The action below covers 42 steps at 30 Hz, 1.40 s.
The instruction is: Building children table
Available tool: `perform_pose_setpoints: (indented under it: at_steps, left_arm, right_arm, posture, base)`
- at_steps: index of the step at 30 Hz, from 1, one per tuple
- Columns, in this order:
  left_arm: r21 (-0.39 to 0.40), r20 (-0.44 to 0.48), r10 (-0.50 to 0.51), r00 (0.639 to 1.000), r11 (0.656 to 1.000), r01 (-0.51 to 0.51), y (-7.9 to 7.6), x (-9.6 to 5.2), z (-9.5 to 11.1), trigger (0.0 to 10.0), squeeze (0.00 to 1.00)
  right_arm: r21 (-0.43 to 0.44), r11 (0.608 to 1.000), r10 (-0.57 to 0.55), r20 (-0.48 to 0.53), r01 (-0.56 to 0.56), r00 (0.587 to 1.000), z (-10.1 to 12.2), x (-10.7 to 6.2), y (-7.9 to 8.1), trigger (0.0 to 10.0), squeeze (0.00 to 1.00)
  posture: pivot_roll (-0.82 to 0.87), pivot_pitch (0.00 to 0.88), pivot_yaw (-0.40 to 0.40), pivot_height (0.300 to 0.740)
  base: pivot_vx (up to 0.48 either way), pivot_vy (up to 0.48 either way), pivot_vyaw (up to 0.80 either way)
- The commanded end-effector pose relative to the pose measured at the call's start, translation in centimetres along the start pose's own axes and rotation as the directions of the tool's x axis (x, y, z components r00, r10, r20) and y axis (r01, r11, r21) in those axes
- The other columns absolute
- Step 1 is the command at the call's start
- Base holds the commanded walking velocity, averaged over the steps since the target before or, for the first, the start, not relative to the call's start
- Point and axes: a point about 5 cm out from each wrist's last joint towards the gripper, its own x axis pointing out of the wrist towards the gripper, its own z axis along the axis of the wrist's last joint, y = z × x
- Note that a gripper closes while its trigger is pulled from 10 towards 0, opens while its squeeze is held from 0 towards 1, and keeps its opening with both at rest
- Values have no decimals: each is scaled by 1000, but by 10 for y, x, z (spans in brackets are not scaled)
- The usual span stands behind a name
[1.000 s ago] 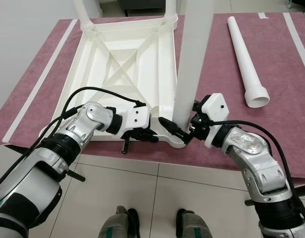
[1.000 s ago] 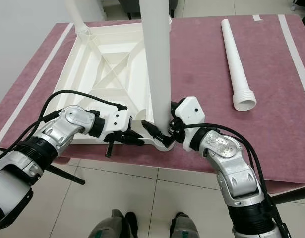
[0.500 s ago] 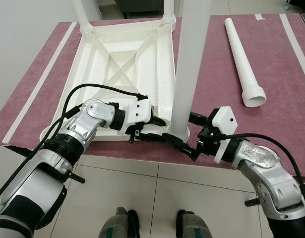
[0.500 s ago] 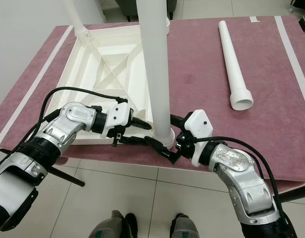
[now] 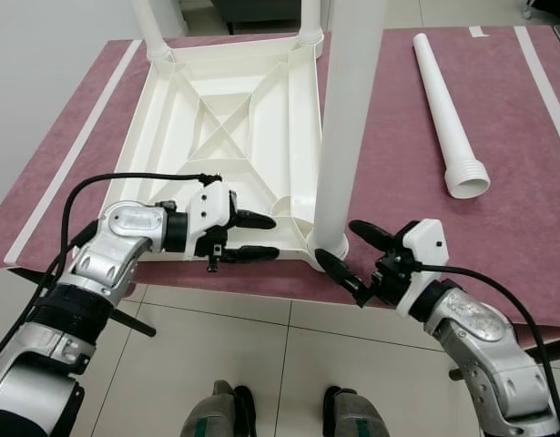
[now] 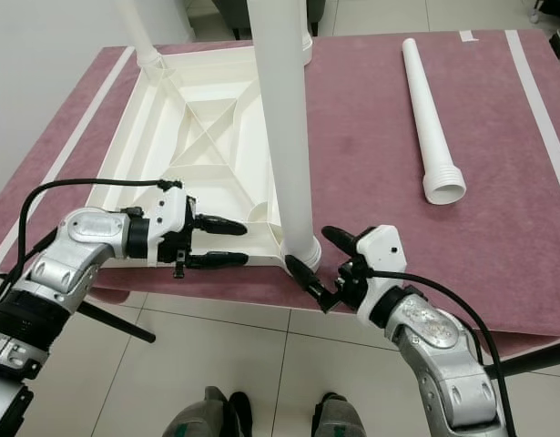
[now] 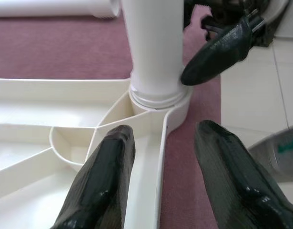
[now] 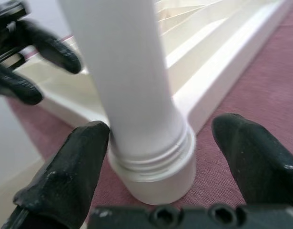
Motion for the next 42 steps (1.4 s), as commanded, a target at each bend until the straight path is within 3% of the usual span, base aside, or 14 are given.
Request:
perform_pose_setpoints:
  at_steps: [1, 9, 15, 16, 23, 25, 27, 29, 31, 33, 34, 36, 38, 42]
  left_arm:
    - [-11, -21, 403, 915, 915, -403, 18, -9, -3, 10000, 0]
    - [-145, -97, 673, 733, 719, -680, 5, -20, -24, 10000, 0]
    - [-254, -48, 371, 927, 893, -371, -22, -6, -18, 10000, 0]
    - [-333, 24, 38, 999, 943, -28, -52, -6, -8, 10000, 0]
    - [-361, 33, -65, 997, 930, 72, -63, -4, -10, 10000, 0]
    - [-308, -4, 173, 985, 937, -166, -41, 4, -16, 10000, 0]
    - [-308, -4, 173, 985, 937, -166, -41, 4, -16, 10000, 0]
    - [-279, -36, 341, 939, 899, -337, -26, 7, -20, 10000, 0]
    - [-168, -100, 746, 659, 640, -750, 5, -7, -24, 10000, 0]
    - [-168, -100, 746, 659, 640, -750, 5, -7, -24, 10000, 0]
    - [-112, -115, 842, 527, 516, -849, 8, -16, -23, 10000, 0]
    - [-112, -115, 842, 527, 516, -849, 8, -16, -23, 10000, 0]
    - [-58, -124, 896, 427, 423, -904, 1, -22, -21, 10000, 0]
    - [-76, -148, 887, 437, 430, -900, -7, -19, -25, 10000, 0]
  right_arm:
    - [8, 1000, 5, 16, -5, 1000, 2, -1, 4, 10000, 0]
    - [139, 990, -12, 11, 11, 1000, -9, -19, 24, 10000, 0]
    - [137, 988, 75, -14, -72, 997, -8, -30, 22, 10000, 0]
    - [111, 988, 111, -29, -108, 993, -5, -34, 15, 10000, 0]
    - [86, 990, 112, -35, -109, 993, -2, -35, 8, 10000, 0]
    - [79, 995, 65, -24, -63, 998, 0, -32, 4, 10000, 0]
    - [79, 995, 65, -24, -63, 998, 0, -32, 4, 10000, 0]
    - [80, 996, 31, -20, -29, 999, -1, -31, 2, 10000, 0]
    - [110, 984, -140, -14, 141, 990, -7, -28, -5, 10000, 0]
    - [110, 984, -140, -14, 141, 990, -7, -28, -5, 10000, 0]
    - [125, 975, -184, -17, 185, 983, -11, -28, -5, 10000, 0]
    - [125, 975, -184, -17, 185, 983, -11, -28, -5, 10000, 0]
    - [155, 963, -220, -26, 221, 975, -18, -24, 3, 10000, 0]
    - [174, 959, -226, -19, 225, 974, -20, -18, 14, 10000, 0]
  posture:
    - [-93, 129, 150, 740]
    - [-108, 101, 151, 740]
    - [-113, 97, 152, 740]
    - [-115, 96, 152, 740]
    - [-118, 99, 155, 740]
    - [-117, 102, 154, 740]
    - [-117, 102, 154, 740]
    - [-115, 103, 153, 740]
    - [-112, 104, 151, 740]
    - [-112, 104, 151, 740]
    - [-111, 104, 149, 740]
    - [-111, 104, 149, 740]
    - [-114, 100, 148, 740]
    - [-116, 97, 148, 740]
  base:
    - [0, 0, 0]
    - [0, 0, 0]
    - [0, 0, 0]
    - [0, 0, 0]
    - [0, 0, 0]
    - [0, 0, 0]
    - [0, 0, 0]
    - [0, 0, 0]
    - [0, 0, 0]
    - [0, 0, 0]
    - [0, 0, 0]
    - [0, 0, 0]
    - [0, 0, 0]
    - [0, 0, 0]
